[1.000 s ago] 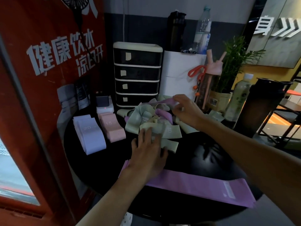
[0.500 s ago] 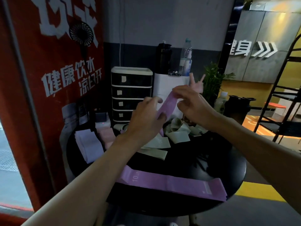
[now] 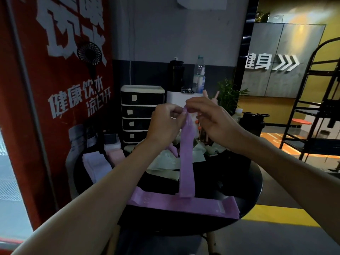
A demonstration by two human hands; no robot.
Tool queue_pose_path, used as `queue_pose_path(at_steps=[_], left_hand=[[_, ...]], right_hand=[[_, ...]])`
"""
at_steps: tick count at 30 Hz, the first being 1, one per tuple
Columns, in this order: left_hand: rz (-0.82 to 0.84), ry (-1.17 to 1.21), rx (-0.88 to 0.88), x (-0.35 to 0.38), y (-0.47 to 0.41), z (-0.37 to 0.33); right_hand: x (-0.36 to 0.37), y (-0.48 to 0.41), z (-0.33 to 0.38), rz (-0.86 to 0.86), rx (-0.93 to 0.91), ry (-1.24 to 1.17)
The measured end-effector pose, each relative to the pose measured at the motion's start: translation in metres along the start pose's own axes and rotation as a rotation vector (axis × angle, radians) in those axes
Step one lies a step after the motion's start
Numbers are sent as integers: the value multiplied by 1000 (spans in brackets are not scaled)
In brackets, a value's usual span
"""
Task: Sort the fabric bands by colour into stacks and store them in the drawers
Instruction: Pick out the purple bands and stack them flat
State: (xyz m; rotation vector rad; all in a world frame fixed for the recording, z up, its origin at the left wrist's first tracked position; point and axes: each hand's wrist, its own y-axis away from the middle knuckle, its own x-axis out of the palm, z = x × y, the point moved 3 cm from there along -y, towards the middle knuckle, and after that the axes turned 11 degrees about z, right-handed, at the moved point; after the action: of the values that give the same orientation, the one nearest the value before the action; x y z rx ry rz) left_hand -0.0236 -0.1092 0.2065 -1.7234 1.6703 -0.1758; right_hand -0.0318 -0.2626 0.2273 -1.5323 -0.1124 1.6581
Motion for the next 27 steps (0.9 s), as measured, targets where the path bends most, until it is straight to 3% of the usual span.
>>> queue_pose_path(at_steps=[9,13,20,27], left_hand=[[-28,272,-114,-3,16,-21],[-14,344,-164,-6,17,-23],[35,296,-119,-12,20,-19],[-76,300,-130,-19,18,-13]], right_hand=[[18,21,-4,-204,393,-598],[28,24,-6,-270,426,-634],[35,25,1,-200,439,-667],[67,45,6,-78,533,-1032]])
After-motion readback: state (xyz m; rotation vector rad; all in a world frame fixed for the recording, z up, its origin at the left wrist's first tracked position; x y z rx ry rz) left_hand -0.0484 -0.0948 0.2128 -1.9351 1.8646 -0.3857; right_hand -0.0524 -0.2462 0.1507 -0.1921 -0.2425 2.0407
